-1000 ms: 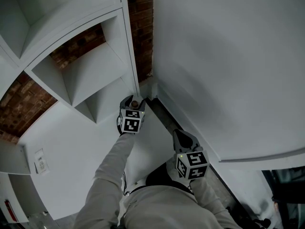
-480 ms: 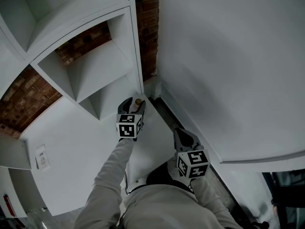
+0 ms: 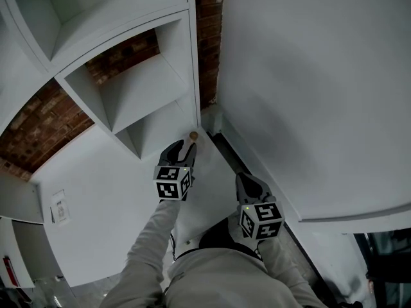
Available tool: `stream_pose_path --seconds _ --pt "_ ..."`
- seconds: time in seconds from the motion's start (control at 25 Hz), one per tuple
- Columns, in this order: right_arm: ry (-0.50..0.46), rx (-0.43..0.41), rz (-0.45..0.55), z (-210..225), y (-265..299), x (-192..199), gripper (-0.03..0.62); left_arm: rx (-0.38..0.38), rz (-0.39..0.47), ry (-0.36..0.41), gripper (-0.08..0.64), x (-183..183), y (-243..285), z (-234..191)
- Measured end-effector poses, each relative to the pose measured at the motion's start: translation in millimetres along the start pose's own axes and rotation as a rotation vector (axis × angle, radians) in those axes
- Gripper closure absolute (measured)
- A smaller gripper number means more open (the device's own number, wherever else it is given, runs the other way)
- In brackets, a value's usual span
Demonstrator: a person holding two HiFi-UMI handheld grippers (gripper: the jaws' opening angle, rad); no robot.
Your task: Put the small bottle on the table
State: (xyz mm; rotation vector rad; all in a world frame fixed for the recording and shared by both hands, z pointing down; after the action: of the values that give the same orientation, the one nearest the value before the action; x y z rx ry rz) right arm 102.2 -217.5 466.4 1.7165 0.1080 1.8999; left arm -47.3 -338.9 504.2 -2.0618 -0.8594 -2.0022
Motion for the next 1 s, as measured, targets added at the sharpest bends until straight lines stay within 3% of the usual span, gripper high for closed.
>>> stream_pose_path --seconds 0.4,1.0 --pt "-0.005 -0.008 0.006 -17.3 -4.4 1.5 0.565 0.011 -0.011 0.07 0.483 11.9 -50.6 3.7" --pt "-0.008 -0.017 0.002 -35.6 -7.2 9.2 0.565 0.002 -0.036 0.009 0.534 29.1 -114.8 12.9"
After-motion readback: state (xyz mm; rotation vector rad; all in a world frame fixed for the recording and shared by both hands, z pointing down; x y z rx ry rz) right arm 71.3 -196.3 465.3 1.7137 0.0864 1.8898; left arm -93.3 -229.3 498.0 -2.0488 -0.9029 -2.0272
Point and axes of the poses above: the fingertips, and each gripper's own axes: y forward along the fingers, z to its right, x out of its underside, the point moved 1 cm from there along -y, backward along the fingers, and after that the axes turned 2 degrees about y, right-handed, at the moved point
